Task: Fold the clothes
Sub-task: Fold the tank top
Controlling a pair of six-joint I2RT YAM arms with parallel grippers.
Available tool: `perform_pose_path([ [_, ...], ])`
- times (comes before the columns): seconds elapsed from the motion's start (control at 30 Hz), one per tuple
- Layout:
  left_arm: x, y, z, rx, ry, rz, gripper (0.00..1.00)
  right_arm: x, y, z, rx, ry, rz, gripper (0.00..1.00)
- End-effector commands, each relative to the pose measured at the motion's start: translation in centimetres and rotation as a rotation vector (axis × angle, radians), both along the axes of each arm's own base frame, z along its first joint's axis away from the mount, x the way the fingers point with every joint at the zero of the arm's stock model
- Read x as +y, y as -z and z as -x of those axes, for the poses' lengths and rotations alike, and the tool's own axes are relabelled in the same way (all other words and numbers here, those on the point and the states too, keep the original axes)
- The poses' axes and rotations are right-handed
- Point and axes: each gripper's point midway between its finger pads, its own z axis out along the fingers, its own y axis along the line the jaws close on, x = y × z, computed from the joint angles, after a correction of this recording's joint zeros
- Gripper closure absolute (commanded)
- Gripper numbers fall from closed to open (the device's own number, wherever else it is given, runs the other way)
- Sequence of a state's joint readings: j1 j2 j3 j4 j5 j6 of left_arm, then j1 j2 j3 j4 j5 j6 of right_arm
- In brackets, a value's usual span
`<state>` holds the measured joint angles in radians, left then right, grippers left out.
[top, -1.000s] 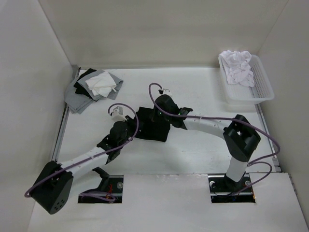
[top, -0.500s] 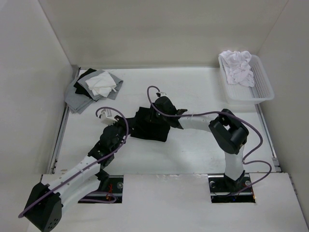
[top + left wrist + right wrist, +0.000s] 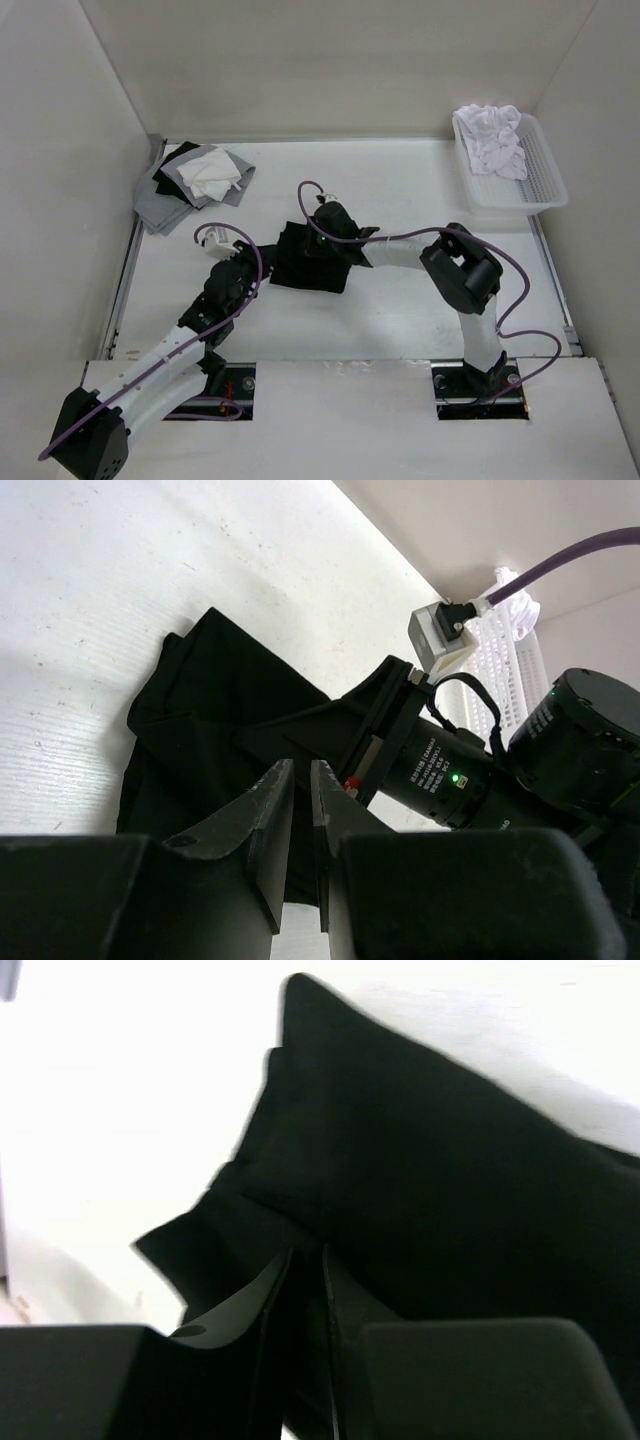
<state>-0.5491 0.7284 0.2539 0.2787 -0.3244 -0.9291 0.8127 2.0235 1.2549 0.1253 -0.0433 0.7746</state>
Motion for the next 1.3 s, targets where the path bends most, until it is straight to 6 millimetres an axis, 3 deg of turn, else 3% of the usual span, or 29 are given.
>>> perform_pose_path([
  [0.0, 0.2, -1.5, -0.4, -0.044, -0.012, 0.004, 0.88, 2.9, -3.0, 0.5, -0.065, -0.059, -0.077, 0.79],
  [0.13, 0.4, -1.4, -0.5, -0.041, -0.018, 0.002, 0.88, 3.1, -2.6, 1.7, -0.053, -0.073, -0.071, 0.72],
  [0.23, 0.7, -1.5, -0.6, -0.043, -0.027, 0.004, 0.88, 3.6, -2.2, 2.5, -0.033, -0.088, -0.075, 0.85],
  [0.3, 1.0, -1.9, -0.7, -0.055, -0.032, 0.003, 0.88, 4.2, -2.3, 3.5, -0.03, -0.107, -0.079, 0.88],
  [0.47, 1.9, -3.3, -0.9, -0.081, -0.054, -0.004, 0.88, 5.4, -3.2, 6.9, -0.042, -0.145, -0.059, 0.86],
  [0.63, 2.6, -3.7, -0.9, -0.091, -0.075, -0.009, 0.87, 5.0, -2.7, 9.7, -0.06, -0.124, 0.018, 0.87],
  [0.73, 2.7, -3.5, -0.9, -0.086, -0.075, -0.013, 0.87, 4.1, -2.6, 10.2, -0.08, -0.102, 0.042, 0.79],
  [0.87, 2.4, -1.6, -1.0, -0.039, -0.063, -0.026, 0.87, 4.1, -2.4, 10.7, -0.081, -0.124, 0.036, 0.63],
  [1.17, 0.7, 5.6, 0.3, 0.142, 0.007, -0.011, 0.87, 3.1, -1.5, 12.1, -0.056, -0.172, 0.055, 0.63],
  [1.27, 0.2, 7.7, 0.8, 0.199, 0.034, -0.015, 0.87, 2.9, -1.5, 12.7, -0.045, -0.191, 0.049, 0.68],
])
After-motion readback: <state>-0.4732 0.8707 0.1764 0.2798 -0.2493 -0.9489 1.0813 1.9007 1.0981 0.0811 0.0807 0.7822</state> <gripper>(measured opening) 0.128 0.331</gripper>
